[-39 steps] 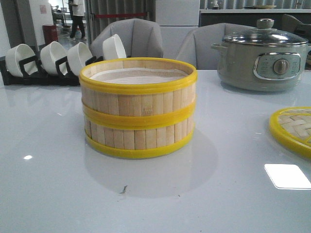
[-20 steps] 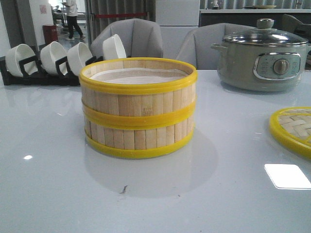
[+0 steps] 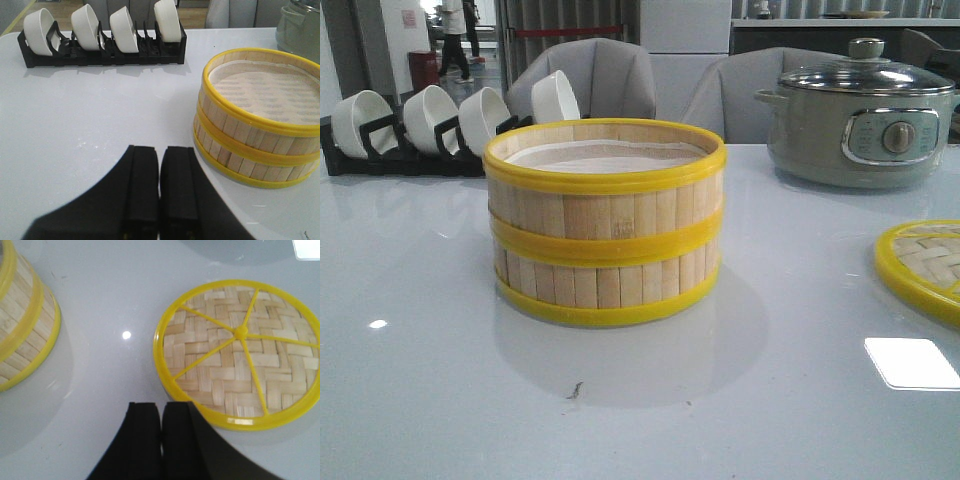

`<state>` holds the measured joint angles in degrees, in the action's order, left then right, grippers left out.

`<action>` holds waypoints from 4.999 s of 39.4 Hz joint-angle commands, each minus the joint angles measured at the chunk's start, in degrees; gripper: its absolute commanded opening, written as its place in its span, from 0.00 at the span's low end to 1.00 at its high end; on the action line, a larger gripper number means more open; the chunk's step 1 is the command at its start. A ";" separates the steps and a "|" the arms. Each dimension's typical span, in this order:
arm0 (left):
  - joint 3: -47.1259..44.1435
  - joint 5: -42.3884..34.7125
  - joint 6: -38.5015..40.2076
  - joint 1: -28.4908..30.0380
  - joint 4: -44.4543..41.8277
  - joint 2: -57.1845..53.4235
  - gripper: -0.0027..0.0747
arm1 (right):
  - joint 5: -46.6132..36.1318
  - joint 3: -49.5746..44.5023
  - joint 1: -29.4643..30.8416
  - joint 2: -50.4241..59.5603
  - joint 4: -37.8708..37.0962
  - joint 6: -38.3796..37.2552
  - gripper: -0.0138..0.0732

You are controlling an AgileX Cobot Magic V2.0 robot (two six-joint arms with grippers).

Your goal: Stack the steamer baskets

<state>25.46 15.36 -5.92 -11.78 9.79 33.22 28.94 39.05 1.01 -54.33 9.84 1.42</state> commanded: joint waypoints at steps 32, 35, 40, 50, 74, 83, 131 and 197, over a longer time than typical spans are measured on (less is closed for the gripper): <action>1.68 -5.12 0.44 -0.29 0.55 0.00 0.15 | -0.30 26.03 7.84 -39.02 -1.75 0.51 0.55; 1.68 -5.12 0.44 -0.29 0.55 0.00 0.15 | 0.85 28.56 7.84 -41.60 -3.26 0.51 0.55; 1.68 -5.12 0.44 -0.29 0.55 0.00 0.15 | 2.29 31.86 7.84 -44.65 -6.19 0.51 0.55; 1.68 -5.12 0.44 -0.29 0.55 0.00 0.15 | 4.59 34.27 7.84 -45.66 -7.09 0.17 0.55; 1.68 -5.12 0.44 -0.29 0.55 0.00 0.15 | 5.62 34.27 9.98 -46.24 -7.05 0.04 0.55; 1.68 -5.12 0.44 -0.29 0.55 0.00 0.15 | 5.58 34.27 9.80 -47.21 -5.87 0.04 0.55; 1.68 -5.12 0.44 -0.29 0.55 0.00 0.15 | 6.10 34.27 9.34 -49.57 -5.13 0.04 0.55; 1.68 -5.12 0.44 -0.29 0.55 0.00 0.15 | 28.21 70.72 -24.40 -49.26 -2.06 0.04 0.22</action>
<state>25.46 15.36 -5.92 -11.78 9.79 33.22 58.68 104.98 -21.15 -104.19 7.29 1.31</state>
